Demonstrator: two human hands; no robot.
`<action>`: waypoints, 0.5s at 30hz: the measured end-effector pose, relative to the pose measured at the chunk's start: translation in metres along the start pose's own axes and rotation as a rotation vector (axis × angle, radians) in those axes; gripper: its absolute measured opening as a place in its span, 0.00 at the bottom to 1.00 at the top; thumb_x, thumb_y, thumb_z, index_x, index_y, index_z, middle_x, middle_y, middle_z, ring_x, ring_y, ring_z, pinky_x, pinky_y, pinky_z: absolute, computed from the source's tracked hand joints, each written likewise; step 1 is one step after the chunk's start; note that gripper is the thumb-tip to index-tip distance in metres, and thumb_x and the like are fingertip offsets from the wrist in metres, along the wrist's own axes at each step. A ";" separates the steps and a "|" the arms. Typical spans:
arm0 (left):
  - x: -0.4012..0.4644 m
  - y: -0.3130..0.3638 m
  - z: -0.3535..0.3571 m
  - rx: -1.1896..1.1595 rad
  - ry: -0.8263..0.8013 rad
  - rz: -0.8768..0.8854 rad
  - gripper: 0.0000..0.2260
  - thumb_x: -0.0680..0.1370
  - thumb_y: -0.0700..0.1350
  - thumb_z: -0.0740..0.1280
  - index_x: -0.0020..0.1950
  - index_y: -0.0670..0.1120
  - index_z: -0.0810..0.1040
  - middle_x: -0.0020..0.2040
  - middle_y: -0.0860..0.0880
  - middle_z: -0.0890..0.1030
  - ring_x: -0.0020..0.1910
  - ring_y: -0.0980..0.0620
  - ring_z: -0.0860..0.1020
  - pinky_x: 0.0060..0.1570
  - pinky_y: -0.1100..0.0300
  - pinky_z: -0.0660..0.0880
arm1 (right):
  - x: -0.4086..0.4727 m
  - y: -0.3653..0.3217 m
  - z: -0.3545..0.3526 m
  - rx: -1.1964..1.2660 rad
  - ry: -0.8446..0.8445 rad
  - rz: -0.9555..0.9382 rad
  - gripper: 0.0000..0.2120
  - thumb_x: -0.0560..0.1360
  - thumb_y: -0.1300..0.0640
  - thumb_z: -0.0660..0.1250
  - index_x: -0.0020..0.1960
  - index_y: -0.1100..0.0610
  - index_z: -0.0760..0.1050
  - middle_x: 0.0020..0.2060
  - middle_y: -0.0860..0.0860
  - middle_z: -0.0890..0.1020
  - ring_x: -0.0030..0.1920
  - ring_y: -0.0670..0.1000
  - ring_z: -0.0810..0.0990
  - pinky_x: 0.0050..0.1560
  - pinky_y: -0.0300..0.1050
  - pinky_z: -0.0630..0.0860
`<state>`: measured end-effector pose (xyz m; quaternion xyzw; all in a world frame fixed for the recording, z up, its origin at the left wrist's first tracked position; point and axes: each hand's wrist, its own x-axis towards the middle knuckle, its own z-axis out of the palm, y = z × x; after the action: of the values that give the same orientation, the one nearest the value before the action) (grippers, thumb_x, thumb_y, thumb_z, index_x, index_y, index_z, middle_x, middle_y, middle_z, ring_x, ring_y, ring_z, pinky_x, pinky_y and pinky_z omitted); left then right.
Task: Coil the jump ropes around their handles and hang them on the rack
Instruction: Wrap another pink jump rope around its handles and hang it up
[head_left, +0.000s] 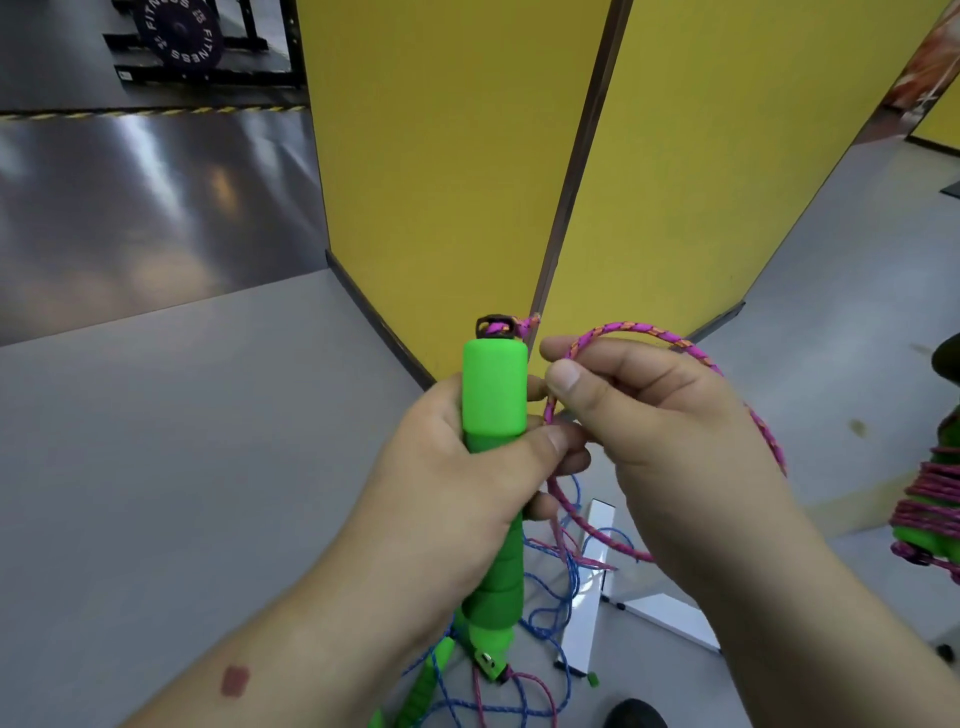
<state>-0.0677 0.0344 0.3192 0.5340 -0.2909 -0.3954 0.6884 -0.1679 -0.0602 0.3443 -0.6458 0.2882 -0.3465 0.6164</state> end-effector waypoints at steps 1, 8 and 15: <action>0.001 0.003 -0.001 -0.032 0.033 -0.002 0.10 0.76 0.37 0.74 0.54 0.47 0.80 0.35 0.53 0.84 0.36 0.50 0.84 0.32 0.62 0.77 | 0.001 0.005 -0.001 -0.009 -0.034 0.024 0.06 0.78 0.61 0.69 0.45 0.58 0.84 0.37 0.52 0.86 0.34 0.47 0.81 0.36 0.42 0.79; 0.019 0.032 -0.026 -0.272 0.239 0.013 0.09 0.79 0.34 0.69 0.57 0.41 0.77 0.41 0.45 0.87 0.40 0.49 0.87 0.30 0.65 0.79 | -0.003 0.017 -0.015 -0.385 -0.454 0.244 0.08 0.80 0.51 0.67 0.51 0.48 0.85 0.47 0.45 0.87 0.49 0.45 0.83 0.55 0.50 0.77; 0.014 0.025 -0.025 -0.248 0.155 -0.039 0.10 0.79 0.36 0.69 0.60 0.43 0.77 0.47 0.42 0.88 0.42 0.48 0.87 0.28 0.64 0.77 | -0.001 0.012 -0.008 -0.167 -0.331 0.074 0.08 0.75 0.55 0.68 0.50 0.53 0.85 0.40 0.50 0.86 0.36 0.45 0.77 0.38 0.36 0.74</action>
<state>-0.0342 0.0381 0.3361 0.4795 -0.1753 -0.3989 0.7617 -0.1746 -0.0650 0.3319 -0.7318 0.2341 -0.1876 0.6119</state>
